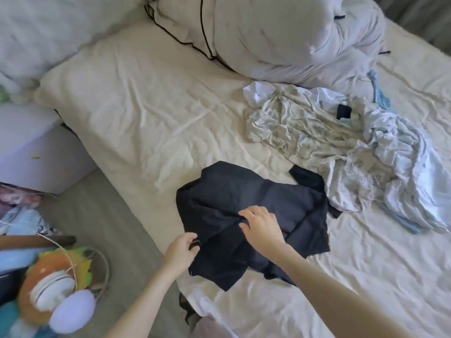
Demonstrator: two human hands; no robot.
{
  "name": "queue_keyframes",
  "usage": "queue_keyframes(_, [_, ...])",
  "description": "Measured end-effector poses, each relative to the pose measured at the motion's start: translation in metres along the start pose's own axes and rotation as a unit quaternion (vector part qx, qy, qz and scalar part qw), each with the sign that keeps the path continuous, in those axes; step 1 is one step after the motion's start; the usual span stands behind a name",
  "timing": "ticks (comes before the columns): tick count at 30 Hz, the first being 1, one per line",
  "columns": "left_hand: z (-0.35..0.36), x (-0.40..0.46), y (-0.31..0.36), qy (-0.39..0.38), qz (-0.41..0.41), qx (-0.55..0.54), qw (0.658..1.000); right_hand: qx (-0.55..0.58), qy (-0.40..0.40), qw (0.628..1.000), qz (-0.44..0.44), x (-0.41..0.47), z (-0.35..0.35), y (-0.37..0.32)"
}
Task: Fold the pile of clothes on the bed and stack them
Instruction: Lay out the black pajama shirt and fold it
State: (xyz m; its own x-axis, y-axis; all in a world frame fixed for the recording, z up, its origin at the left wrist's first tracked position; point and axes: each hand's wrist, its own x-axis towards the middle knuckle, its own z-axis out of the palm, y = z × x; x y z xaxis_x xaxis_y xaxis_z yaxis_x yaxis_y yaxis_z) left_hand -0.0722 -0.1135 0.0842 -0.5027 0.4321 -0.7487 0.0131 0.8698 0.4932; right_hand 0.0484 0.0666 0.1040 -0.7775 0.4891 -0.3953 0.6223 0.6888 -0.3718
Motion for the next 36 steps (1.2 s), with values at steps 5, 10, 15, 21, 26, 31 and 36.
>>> queue_keyframes(5, [0.043,0.048,-0.048,0.063,-0.103,-0.159,0.98,-0.007,0.03,0.978,-0.206,0.033,0.068,-0.029])
queue_keyframes(10, [0.032,0.078,-0.05,0.102,-0.203,-0.511,0.829,-0.047,-0.078,0.976,-0.2,0.051,0.109,-0.03])
queue_keyframes(15, [0.019,0.078,-0.02,0.109,-0.149,-0.399,0.898,0.024,-0.06,0.986,-0.151,0.044,0.105,-0.025])
queue_keyframes(21, [0.013,0.051,-0.009,0.133,-0.025,-0.286,0.949,0.04,0.016,0.987,-0.154,0.021,0.098,-0.035])
queue_keyframes(26, [0.018,0.063,-0.034,0.063,-0.163,-0.34,0.924,-0.026,-0.085,0.987,-0.132,0.027,0.118,-0.037])
queue_keyframes(31, [0.031,0.079,-0.048,0.05,-0.149,-0.405,0.901,0.015,-0.05,0.995,-0.084,0.022,0.132,-0.038])
queue_keyframes(36, [0.014,0.044,-0.03,0.124,-0.021,-0.36,0.924,0.078,0.006,0.99,-0.117,0.009,0.119,-0.054])
